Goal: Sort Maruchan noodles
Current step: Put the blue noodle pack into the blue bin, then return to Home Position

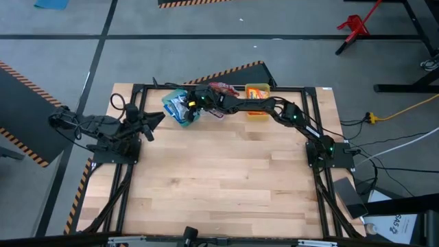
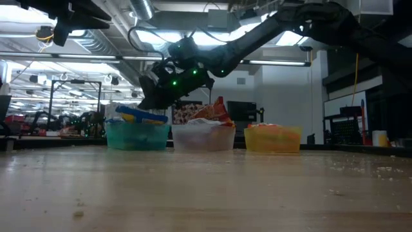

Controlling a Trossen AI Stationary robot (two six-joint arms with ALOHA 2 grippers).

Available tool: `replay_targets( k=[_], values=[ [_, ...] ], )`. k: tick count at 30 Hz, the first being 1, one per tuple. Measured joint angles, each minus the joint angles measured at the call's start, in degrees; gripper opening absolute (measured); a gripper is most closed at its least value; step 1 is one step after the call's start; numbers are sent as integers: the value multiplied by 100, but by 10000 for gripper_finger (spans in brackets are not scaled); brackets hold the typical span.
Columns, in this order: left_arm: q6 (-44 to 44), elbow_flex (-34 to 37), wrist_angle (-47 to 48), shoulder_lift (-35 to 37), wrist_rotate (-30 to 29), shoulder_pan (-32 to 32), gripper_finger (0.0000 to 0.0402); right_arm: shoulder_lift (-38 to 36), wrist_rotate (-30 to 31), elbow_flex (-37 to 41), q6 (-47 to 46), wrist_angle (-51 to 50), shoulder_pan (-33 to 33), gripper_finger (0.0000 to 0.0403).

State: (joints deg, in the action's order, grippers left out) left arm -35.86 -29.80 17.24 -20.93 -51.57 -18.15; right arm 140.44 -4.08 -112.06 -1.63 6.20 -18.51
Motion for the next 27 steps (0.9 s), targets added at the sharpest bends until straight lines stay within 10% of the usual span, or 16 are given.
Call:
replay_targets(
  k=[18, 27],
  values=[
    [307, -36, -40, 23, 110, -2, 82, -82, 52, -1457, 67, -1502, -32, 191],
    [1862, -910, -28, 70, 1957, -8, 82, -2148, -1201, -1640, 964, -4026, -64, 194]
  ],
)
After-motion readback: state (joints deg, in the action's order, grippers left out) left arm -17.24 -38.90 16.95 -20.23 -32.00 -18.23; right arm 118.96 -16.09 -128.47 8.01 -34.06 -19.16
